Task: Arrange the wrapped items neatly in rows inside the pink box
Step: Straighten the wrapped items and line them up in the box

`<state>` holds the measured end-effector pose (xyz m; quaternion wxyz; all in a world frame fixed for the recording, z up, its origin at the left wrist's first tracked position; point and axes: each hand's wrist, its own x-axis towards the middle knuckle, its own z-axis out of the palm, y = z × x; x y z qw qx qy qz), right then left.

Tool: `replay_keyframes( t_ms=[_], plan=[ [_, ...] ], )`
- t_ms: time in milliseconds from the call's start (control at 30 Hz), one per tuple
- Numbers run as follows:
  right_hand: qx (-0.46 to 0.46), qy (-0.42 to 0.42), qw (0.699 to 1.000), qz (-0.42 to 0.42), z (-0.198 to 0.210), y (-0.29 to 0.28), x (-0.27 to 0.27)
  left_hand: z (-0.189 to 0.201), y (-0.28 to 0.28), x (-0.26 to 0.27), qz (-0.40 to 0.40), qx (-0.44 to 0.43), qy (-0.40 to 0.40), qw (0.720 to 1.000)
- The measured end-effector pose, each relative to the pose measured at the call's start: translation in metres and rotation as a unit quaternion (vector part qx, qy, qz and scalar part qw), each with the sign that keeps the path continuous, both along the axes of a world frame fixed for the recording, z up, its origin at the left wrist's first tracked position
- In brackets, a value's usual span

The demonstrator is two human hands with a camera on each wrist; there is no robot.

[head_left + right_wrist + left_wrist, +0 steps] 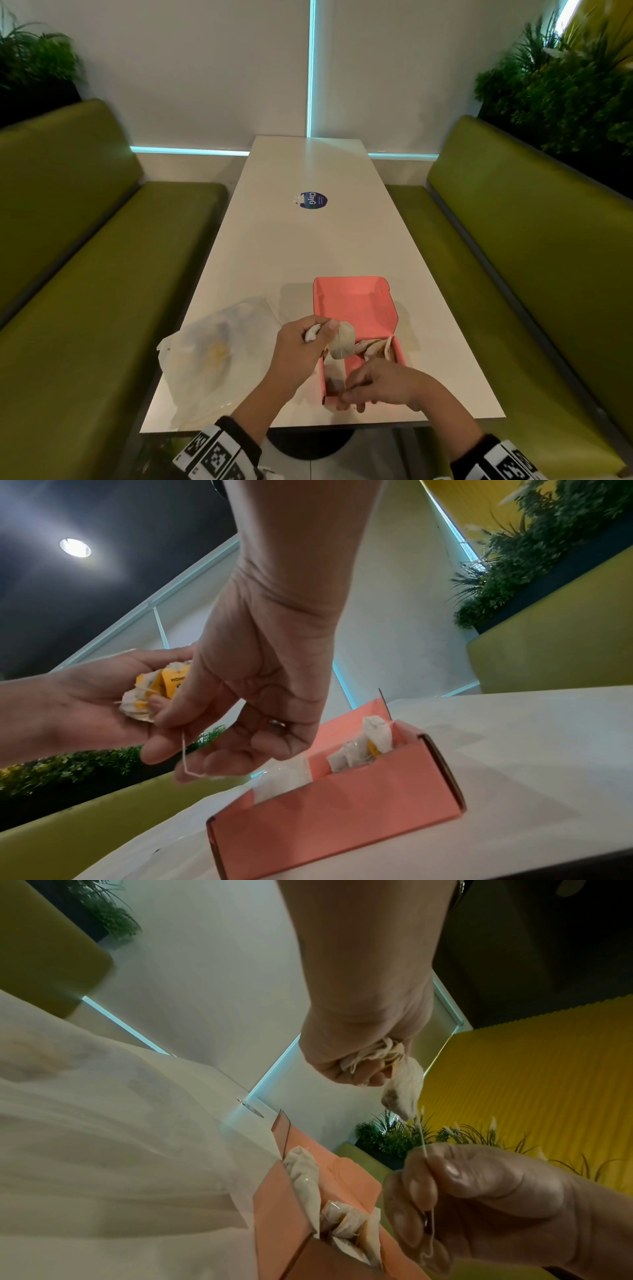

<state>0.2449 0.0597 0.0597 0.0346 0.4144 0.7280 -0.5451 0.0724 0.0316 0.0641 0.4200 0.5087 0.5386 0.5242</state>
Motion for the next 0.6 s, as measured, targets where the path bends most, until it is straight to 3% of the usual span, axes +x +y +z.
replay_keyframes(
  t_ms=[133,333,600],
  plan=[
    [0.014,-0.018,1.000,-0.002,-0.001,0.001,-0.001,0.001,-0.001,0.001,-0.013,-0.006,-0.010,1.000],
    [0.040,0.009,0.995,-0.090,0.002,0.011,0.000,0.010,-0.006,0.000,-0.067,-0.010,-0.031,0.997],
    [0.081,-0.009,0.994,-0.078,0.020,0.017,0.001,0.009,-0.004,-0.003,-0.102,-0.040,-0.019,0.994]
  ],
)
